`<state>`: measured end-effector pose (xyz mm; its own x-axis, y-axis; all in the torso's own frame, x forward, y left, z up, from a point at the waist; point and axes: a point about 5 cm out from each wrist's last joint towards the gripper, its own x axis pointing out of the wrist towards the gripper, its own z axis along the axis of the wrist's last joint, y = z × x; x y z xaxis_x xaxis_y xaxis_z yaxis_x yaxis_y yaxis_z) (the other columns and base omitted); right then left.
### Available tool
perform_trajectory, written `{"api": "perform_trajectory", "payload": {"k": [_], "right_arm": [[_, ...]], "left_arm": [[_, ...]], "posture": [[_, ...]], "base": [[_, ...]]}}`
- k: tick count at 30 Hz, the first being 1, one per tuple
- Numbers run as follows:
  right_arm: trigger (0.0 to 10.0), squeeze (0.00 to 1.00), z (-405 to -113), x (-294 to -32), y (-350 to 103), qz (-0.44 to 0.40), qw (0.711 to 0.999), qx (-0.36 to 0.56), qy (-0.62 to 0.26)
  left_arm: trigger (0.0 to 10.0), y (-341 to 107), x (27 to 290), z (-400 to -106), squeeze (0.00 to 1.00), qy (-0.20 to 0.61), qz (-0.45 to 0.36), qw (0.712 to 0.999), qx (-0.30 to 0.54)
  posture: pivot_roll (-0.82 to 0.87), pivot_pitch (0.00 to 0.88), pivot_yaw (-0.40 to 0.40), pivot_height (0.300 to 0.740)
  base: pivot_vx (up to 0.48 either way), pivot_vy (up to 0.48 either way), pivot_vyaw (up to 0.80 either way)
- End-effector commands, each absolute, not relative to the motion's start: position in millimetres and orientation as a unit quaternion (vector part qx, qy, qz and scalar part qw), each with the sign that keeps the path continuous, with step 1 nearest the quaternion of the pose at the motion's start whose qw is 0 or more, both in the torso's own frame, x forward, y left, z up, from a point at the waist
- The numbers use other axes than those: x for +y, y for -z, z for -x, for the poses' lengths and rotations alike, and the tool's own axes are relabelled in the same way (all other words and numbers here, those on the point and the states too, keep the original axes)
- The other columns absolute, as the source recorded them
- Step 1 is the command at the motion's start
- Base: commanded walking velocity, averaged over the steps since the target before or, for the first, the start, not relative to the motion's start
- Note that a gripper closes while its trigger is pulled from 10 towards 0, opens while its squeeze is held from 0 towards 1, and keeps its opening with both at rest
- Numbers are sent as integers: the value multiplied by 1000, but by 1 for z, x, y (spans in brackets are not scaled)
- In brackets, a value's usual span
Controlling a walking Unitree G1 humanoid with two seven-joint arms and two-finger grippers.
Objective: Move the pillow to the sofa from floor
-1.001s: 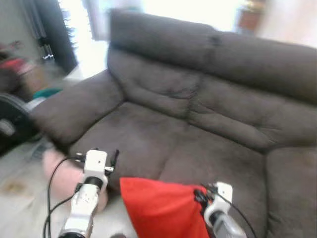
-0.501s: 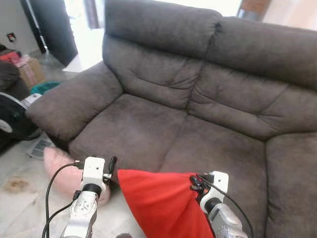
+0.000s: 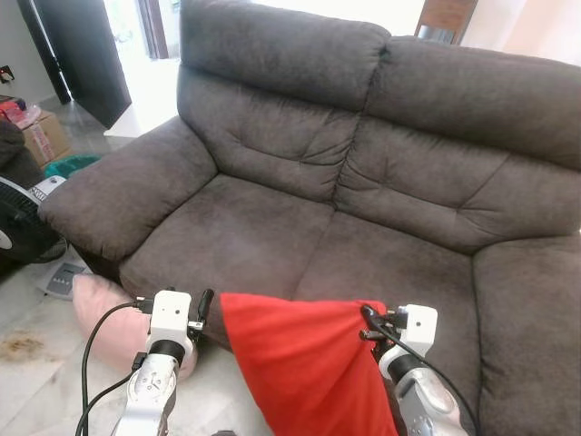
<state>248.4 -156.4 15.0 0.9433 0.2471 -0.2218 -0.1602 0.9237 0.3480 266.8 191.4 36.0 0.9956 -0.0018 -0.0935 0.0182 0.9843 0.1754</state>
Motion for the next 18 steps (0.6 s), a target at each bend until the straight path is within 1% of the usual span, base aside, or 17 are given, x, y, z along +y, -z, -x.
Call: {"api": "perform_trajectory", "payload": {"k": [1,4,5,7,9,13,18], "right_arm": [[10000,0,-266,-162,-55,-142,981,42,-124],[10000,0,-255,-165,-57,-110,977,62,-170],[10000,0,-249,-168,-61,-87,975,68,-192],[10000,0,-246,-171,-67,-91,973,69,-201],[10000,0,-244,-172,-80,-76,968,63,-231],[10000,0,-244,-173,-102,-80,957,48,-276],[10000,0,-246,-170,-114,-94,951,35,-293]], "left_arm": [[10000,-38,193,-267,0,7,-93,995,45],[10000,-38,196,-266,0,15,-102,993,53],[10000,-38,198,-266,0,21,-107,992,56],[10000,-38,200,-265,0,27,-111,992,58],[10000,-39,202,-265,0,37,-116,991,59],[10000,-40,202,-266,0,49,-119,990,61],[10000,-39,200,-265,0,60,-117,989,65]], "posture": [[158,14,-93,740],[152,16,-90,740],[151,17,-89,740],[148,18,-89,740],[150,18,-88,740],[147,18,-86,740],[147,19,-87,740]], "base": [[0,0,0],[0,0,0],[0,0,0],[0,0,0],[0,0,0],[0,0,0],[0,0,0]]}}
